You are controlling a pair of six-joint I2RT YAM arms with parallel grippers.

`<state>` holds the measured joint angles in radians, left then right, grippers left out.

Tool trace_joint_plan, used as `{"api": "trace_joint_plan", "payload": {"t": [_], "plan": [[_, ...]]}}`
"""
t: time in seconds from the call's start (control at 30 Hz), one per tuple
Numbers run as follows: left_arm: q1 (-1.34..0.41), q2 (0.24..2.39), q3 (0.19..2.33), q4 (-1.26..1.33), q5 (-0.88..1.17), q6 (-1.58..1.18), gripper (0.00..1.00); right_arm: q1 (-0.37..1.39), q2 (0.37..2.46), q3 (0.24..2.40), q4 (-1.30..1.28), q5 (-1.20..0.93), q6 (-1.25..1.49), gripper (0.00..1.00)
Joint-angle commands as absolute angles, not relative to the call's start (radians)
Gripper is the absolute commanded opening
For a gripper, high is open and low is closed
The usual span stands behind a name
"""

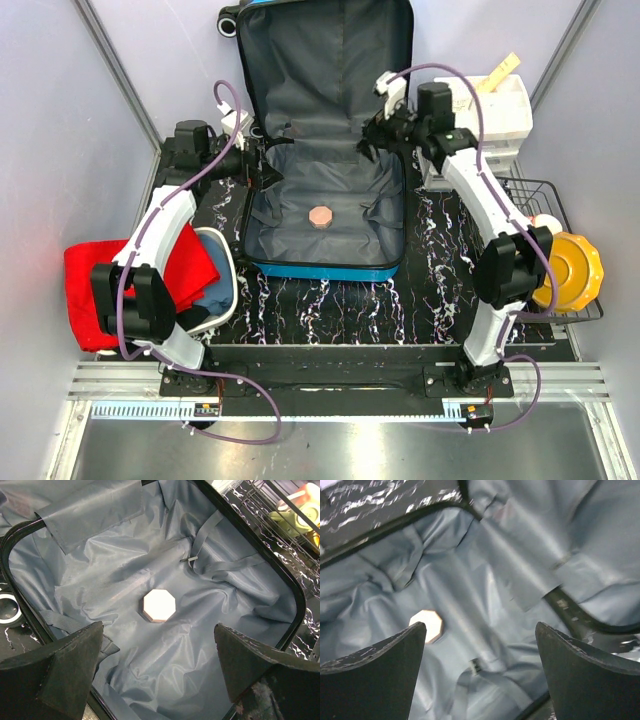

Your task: Open, take out, and arrange the luggage

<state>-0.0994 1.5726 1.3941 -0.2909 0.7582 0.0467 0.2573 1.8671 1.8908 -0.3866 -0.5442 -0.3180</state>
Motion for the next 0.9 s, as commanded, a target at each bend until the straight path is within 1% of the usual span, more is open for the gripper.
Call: {"api": "trace_joint_plan", "payload": {"t": [0.0,0.13,0.2,0.37,0.63,0.87], "plan": [[-0.092,1.503,1.384,-0.244,0.747,0.022,0.97,0.337,1.881,1.824,-0.419,-0.557,-0.368,1.0],[-0.078,1.485,1.359,-0.236,0.733,0.006,0.97,0.442,1.995,1.885,-0.527,-0.513,-0.359,1.0],[-0.077,1.483,1.364,-0.256,0.718,0.005,0.99,0.463,2.037,1.904,-0.547,-0.496,-0.327,1.0],[-0.068,1.496,1.39,-0.316,0.675,0.003,0.99,0.526,2.163,1.963,-0.569,-0.414,-0.295,1.0],[-0.06,1.471,1.364,-0.301,0.692,-0.025,0.99,0.565,2.278,2.005,-0.575,-0.29,-0.295,1.0],[-0.055,1.459,1.341,-0.282,0.712,-0.021,0.99,0.568,2.336,2.029,-0.577,-0.293,-0.276,1.0]]}}
